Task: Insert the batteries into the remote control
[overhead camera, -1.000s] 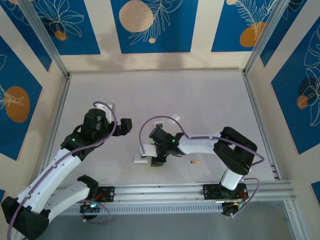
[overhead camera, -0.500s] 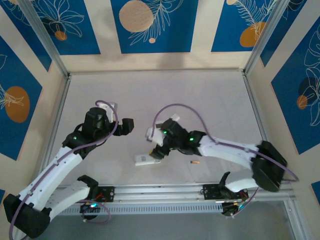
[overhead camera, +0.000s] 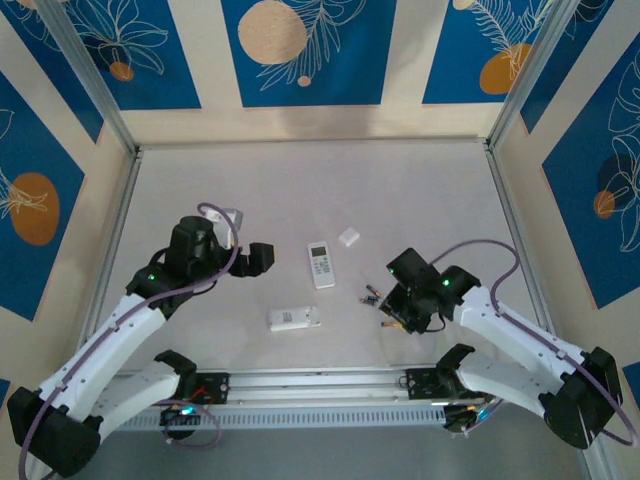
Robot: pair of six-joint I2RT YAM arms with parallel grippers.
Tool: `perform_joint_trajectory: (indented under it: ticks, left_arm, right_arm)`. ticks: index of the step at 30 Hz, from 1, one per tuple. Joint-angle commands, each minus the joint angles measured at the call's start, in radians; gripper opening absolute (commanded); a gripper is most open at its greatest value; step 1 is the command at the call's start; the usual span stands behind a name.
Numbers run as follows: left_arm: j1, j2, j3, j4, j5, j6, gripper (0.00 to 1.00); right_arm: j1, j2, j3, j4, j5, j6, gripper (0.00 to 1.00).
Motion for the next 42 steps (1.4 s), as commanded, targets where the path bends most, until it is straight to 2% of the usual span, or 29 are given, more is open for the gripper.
perform_joint_trajectory:
  ticks: [1, 4, 8, 12, 22, 26, 30, 34, 37, 39, 42]
  left_arm:
    - [0.008, -0.029, -0.039, 0.029, 0.030, -0.016, 1.00]
    - [0.009, -0.034, -0.050, 0.029, 0.035, -0.016, 1.00]
    - [0.009, -0.021, -0.053, 0.030, 0.030, -0.006, 1.00]
    - [0.009, 0.003, -0.056, 0.052, 0.047, -0.007, 1.00]
    - [0.010, 0.058, -0.050, 0.098, 0.076, -0.001, 1.00]
    - [0.009, 0.061, -0.051, 0.096, 0.070, 0.005, 1.00]
    - [0.008, 0.062, -0.053, 0.098, 0.069, 0.004, 1.00]
    - [0.008, 0.062, -0.051, 0.083, 0.058, 0.005, 1.00]
    - [0.010, 0.063, -0.053, 0.061, 0.032, -0.007, 1.00]
    - [0.008, 0.073, -0.066, 0.064, 0.035, -0.036, 1.00]
    - [0.007, 0.101, -0.092, 0.081, 0.106, -0.077, 1.00]
  right_arm:
    - [-0.014, 0.042, -0.043, 0.005, -0.071, 0.303, 0.40]
    - [-0.064, 0.118, -0.064, 0.032, -0.103, 0.312, 0.39]
    - [-0.084, 0.166, -0.096, 0.100, -0.065, 0.330, 0.39]
    - [-0.106, 0.155, -0.145, 0.176, -0.040, 0.335, 0.42]
    - [-0.126, 0.100, -0.240, 0.303, 0.027, 0.303, 0.42]
    - [-0.131, 0.086, -0.259, 0.307, 0.037, 0.300, 0.35]
    - [-0.133, 0.089, -0.258, 0.319, 0.038, 0.279, 0.24]
    - [-0.132, 0.074, -0.197, 0.262, 0.091, 0.194, 0.18]
    - [-0.110, 0.039, -0.131, 0.277, 0.133, 0.006, 0.13]
    - [-0.050, 0.026, -0.087, 0.344, 0.147, -0.141, 0.06]
    - [0.081, 0.081, 0.001, 0.400, 0.163, -0.281, 0.05]
